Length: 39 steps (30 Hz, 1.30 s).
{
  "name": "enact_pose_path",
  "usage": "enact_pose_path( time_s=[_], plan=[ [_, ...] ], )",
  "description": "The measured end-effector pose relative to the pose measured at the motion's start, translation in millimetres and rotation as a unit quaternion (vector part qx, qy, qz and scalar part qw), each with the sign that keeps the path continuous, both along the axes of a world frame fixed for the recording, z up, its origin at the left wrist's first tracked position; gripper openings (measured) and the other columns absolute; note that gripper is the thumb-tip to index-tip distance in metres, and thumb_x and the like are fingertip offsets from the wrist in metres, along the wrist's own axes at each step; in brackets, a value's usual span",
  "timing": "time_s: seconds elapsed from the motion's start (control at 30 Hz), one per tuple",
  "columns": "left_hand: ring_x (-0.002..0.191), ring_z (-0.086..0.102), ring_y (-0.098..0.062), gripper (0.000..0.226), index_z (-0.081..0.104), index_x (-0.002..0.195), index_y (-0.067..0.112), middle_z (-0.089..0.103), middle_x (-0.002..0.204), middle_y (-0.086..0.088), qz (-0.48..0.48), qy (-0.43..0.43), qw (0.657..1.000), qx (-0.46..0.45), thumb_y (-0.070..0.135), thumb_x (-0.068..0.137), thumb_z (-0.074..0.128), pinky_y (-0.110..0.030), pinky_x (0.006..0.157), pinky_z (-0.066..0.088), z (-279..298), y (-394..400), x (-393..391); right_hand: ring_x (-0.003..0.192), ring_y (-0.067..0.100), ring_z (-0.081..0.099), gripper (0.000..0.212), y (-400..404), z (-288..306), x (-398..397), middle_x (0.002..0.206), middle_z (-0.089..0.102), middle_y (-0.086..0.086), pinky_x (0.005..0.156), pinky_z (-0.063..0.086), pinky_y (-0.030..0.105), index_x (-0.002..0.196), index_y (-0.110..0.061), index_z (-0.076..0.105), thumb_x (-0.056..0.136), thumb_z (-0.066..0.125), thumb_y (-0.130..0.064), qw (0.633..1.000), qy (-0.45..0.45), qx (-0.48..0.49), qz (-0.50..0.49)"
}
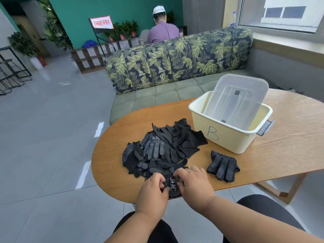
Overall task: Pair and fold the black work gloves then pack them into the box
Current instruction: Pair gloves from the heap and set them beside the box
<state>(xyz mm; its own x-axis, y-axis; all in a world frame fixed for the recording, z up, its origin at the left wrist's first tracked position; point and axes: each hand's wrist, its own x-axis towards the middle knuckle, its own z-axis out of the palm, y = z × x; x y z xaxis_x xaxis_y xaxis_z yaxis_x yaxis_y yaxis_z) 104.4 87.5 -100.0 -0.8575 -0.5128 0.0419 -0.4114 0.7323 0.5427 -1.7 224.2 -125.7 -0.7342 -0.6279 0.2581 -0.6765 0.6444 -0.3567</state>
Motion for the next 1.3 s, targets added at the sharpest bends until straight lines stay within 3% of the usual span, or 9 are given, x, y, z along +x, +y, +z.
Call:
enact_pose_path(
  time_s=[0.23,0.5,0.6,0.7,0.8,0.87,1.03,1.17,1.3],
  plan=[
    [0.098,0.058,-0.016,0.018,0.066,0.11,0.038,0.064,0.102,0.016,-0.09,-0.005,0.978,-0.19,0.04,0.093,0.06,-0.034,0.084,0.049,-17.8,2.7,-0.6,0.123,0.022,0.048,0.062,7.5,27.8,-6.8,0.129,0.054,-0.007,0.106,0.035,0.04,0.139,-0.04,0.045,0.083,0.055,-0.065,0.991,-0.086,0.084,-0.061],
    [0.098,0.052,-0.024,0.074,0.056,0.139,0.037,0.052,0.099,0.007,-0.09,0.013,0.965,-0.248,0.067,0.072,0.061,-0.045,0.089,0.047,-23.4,24.6,9.8,0.093,0.016,0.065,0.058,5.7,45.7,-9.3,0.085,0.07,-0.011,0.086,0.044,0.036,0.133,-0.04,0.04,0.08,0.059,-0.051,0.971,-0.222,0.057,-0.07],
    [0.111,0.053,-0.03,0.073,0.06,0.129,0.038,0.051,0.102,0.006,-0.066,0.011,0.964,-0.256,0.072,0.065,0.063,-0.056,0.106,0.036,-30.4,28.8,10.7,0.085,0.012,0.069,0.049,4.7,52.9,-10.0,0.09,0.068,-0.008,0.072,0.056,0.028,0.13,-0.032,0.05,0.084,0.067,-0.03,0.922,-0.379,-0.025,-0.077],
    [0.119,0.052,-0.031,0.068,0.061,0.119,0.043,0.053,0.102,0.009,-0.039,0.008,0.971,-0.236,0.077,0.061,0.063,-0.058,0.115,0.021,-34.4,32.4,9.4,0.078,0.022,0.07,0.039,4.4,64.9,-7.7,0.093,0.067,0.008,0.065,0.064,0.035,0.126,-0.022,0.056,0.091,0.062,-0.006,0.811,-0.55,-0.174,-0.102],
    [0.121,0.049,-0.027,0.056,0.059,0.115,0.047,0.054,0.101,0.013,-0.028,0.024,0.979,-0.202,0.075,0.066,0.063,-0.057,0.115,0.018,-35.5,33.4,6.9,0.049,0.018,0.054,0.027,4.8,73.9,-4.4,0.072,0.054,0.007,0.047,0.05,0.028,0.11,-0.014,0.058,0.092,0.053,0.005,0.713,-0.643,-0.258,-0.107],
    [0.123,0.05,-0.024,0.04,0.057,0.111,0.049,0.054,0.101,0.02,-0.025,0.041,0.984,-0.173,0.068,0.076,0.064,-0.055,0.116,0.016,-37.8,32.1,7.3,0.043,0.013,0.037,0.023,5.1,73.1,-3.7,0.064,0.043,0.003,0.049,0.03,0.024,0.09,-0.017,0.052,0.09,0.049,0.005,0.682,-0.671,-0.27,-0.108],
    [0.121,0.043,-0.008,0.03,0.061,0.099,0.043,0.049,0.096,0.035,-0.016,0.046,0.997,-0.065,0.063,0.09,0.04,-0.044,0.116,0.021,-35.9,22.6,10.9,0.048,0.014,0.041,0.016,10.2,70.1,-5.9,0.062,0.044,0.001,0.05,0.033,0.025,0.105,-0.013,0.058,0.093,0.058,-0.024,0.631,-0.709,-0.291,-0.119],
    [0.093,0.052,-0.015,0.04,0.052,0.072,0.035,0.054,0.079,0.016,0.017,0.059,0.996,0.07,0.067,0.09,0.035,-0.04,0.087,0.045,-25.4,13.2,14.4,0.058,0.013,0.044,0.03,9.1,65.9,-8.6,0.073,0.05,-0.001,0.054,0.032,0.025,0.115,-0.014,0.073,0.095,0.05,-0.014,0.715,-0.633,-0.277,-0.103],
    [0.09,0.064,-0.017,0.022,0.062,0.095,0.031,0.067,0.09,0.007,0.104,0.053,0.98,0.162,0.053,0.091,0.059,-0.044,0.086,0.055,-23.2,2.1,6.5,0.059,0.002,0.053,0.038,4.9,54.6,1.6,0.082,0.058,-0.003,0.056,0.043,0.02,0.124,-0.023,0.063,0.093,0.055,-0.003,0.818,-0.539,-0.199,-0.021]
  ],
)
